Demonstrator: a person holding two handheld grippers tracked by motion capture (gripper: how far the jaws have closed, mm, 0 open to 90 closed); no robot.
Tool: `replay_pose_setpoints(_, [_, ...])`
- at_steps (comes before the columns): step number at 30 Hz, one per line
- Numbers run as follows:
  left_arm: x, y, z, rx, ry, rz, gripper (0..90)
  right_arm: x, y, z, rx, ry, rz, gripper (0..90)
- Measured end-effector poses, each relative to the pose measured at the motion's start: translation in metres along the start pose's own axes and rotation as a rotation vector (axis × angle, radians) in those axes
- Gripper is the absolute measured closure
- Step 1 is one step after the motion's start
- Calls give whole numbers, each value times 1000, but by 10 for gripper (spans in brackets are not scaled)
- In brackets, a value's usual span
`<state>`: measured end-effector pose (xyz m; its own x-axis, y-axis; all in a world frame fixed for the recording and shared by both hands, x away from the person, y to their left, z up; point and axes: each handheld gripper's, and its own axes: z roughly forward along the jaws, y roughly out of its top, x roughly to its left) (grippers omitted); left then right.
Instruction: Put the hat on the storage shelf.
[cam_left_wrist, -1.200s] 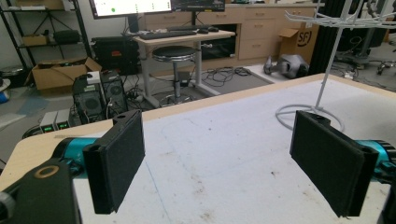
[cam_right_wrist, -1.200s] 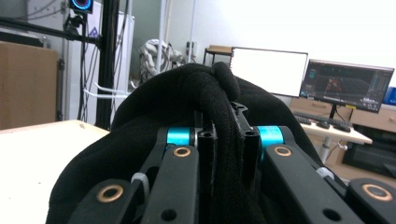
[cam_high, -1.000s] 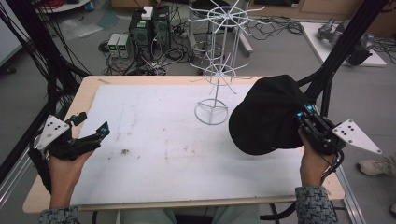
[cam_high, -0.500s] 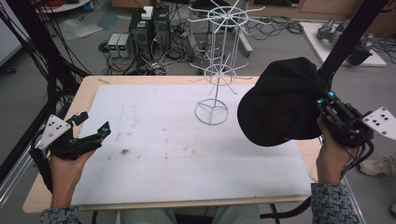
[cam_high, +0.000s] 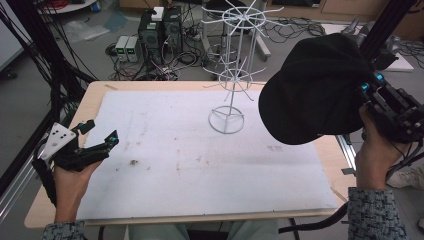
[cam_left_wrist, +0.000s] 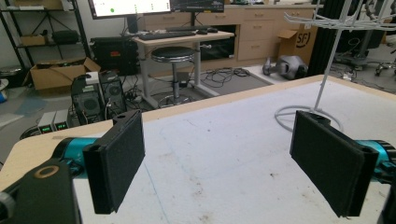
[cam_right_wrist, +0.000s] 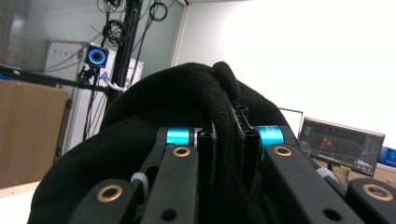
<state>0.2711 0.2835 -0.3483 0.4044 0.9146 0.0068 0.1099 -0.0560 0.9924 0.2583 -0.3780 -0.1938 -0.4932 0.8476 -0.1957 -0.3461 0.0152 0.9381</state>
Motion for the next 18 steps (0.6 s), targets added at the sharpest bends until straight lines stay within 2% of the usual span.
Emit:
replay_pose_setpoints(11, [0, 0, 1, 1, -2, 0, 182, -1, 29, 6, -68, 26, 1, 829])
replay_pose_setpoints(16, [-1, -1, 2, 7, -4, 2, 183, 2, 42, 13, -91, 48, -8, 829])
replay_pose_setpoints(18, [-1, -1, 2, 6, -6, 4, 182, 5, 50, 22, -96, 64, -28, 829])
